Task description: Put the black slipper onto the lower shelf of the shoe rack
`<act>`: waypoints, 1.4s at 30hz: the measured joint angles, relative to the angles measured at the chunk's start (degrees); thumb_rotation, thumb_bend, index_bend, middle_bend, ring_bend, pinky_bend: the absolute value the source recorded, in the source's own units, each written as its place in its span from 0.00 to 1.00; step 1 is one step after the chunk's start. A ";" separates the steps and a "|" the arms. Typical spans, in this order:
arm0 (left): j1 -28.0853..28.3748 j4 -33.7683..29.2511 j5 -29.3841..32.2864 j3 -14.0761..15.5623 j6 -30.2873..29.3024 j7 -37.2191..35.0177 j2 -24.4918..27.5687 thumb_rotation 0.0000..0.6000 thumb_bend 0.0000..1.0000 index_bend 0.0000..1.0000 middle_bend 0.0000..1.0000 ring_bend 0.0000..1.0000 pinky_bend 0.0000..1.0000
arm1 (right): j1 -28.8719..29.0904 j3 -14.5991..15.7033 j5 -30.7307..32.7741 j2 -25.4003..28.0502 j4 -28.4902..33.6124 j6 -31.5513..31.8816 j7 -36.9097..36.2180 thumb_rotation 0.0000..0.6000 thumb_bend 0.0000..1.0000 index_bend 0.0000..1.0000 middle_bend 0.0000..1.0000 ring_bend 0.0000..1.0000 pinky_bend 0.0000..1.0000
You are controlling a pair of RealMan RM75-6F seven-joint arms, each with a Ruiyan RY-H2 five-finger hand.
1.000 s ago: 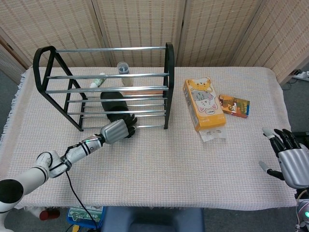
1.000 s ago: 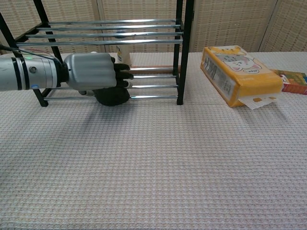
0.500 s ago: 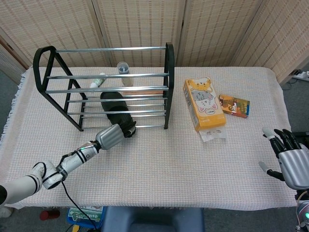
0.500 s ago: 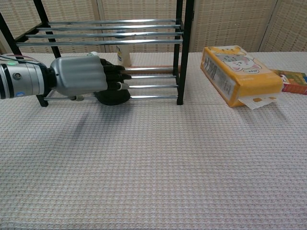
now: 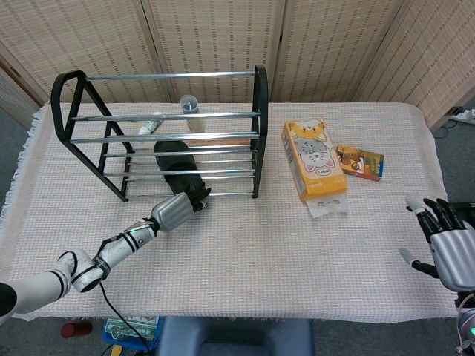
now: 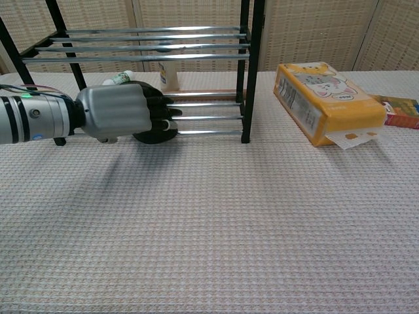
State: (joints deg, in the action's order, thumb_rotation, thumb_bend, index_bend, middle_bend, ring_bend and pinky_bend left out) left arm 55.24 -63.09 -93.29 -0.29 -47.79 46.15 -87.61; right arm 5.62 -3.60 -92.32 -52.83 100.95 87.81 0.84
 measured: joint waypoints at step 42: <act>-21.03 -28.04 6.36 3.78 -20.85 -16.62 16.12 1.00 0.23 0.06 0.00 0.00 0.34 | 0.26 -0.16 1.50 0.05 -0.73 -1.56 -1.96 1.00 0.22 0.00 0.22 0.15 0.10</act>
State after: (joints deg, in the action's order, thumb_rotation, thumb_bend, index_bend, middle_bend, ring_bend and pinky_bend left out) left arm 34.21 -91.14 -86.93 3.50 -68.64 29.52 -71.49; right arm 5.88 -3.76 -90.82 -52.78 100.22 86.25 -1.12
